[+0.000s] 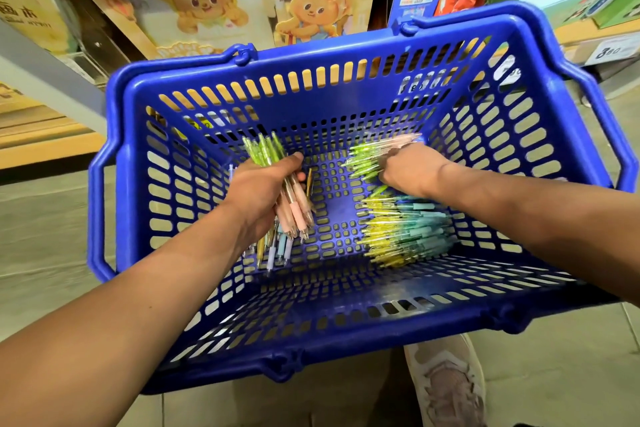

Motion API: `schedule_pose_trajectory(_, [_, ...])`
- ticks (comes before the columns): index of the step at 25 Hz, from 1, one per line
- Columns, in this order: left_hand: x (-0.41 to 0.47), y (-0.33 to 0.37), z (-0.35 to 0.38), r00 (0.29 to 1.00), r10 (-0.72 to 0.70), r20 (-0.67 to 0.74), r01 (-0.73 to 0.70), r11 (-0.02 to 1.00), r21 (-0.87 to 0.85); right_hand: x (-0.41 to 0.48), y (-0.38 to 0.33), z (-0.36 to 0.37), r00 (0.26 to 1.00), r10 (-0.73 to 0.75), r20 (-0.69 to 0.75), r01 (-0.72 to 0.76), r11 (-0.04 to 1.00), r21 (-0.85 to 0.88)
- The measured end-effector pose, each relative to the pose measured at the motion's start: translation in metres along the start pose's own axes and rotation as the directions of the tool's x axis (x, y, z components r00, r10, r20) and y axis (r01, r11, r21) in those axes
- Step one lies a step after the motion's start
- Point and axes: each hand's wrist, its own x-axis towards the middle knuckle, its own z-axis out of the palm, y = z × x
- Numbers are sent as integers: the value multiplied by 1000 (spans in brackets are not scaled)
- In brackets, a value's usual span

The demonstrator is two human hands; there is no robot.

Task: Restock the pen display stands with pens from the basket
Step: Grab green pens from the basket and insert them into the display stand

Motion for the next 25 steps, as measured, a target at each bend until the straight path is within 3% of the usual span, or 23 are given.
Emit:
schedule_pose_trajectory(2, [0,-2,1,1000,-5,12,4,1000,11,3,1,-3,999,41,-16,-40,997,68])
schedule_pose_trajectory(4, [-3,-1,3,999,-27,30,26,1000,6,7,8,-10,999,31,-26,-22,957,288])
schedule_pose_trajectory(6, [-2,0,8,996,-70,63,71,997,-9,8,13,-23,1000,11,-26,4,842,540])
schedule_pose_trajectory(9, [1,11,19,985,-113,131,128,985,-116,7,23,-51,999,14,-52,37,531,846])
schedule_pose_trajectory(12, [-6,17,29,969,-145,200,176,973,-147,1,14,-69,999,-43,-2,4,63,998])
schedule_pose_trajectory(14, [-18,15,31,963,-186,194,217,964,-155,-15,1,-73,997,-60,50,-61,-198,978])
schedule_pose_trajectory(18, [-71,25,32,967,-217,135,245,940,-237,-79,-7,-89,992,5,125,-102,-540,836])
schedule_pose_trajectory(21, [-133,46,28,962,-209,177,260,900,-351,-138,-14,-121,978,90,190,-79,-679,730])
schedule_pose_trajectory(25, [-243,96,22,944,-202,259,290,885,-366,-231,-26,-198,985,65,160,-45,-798,601])
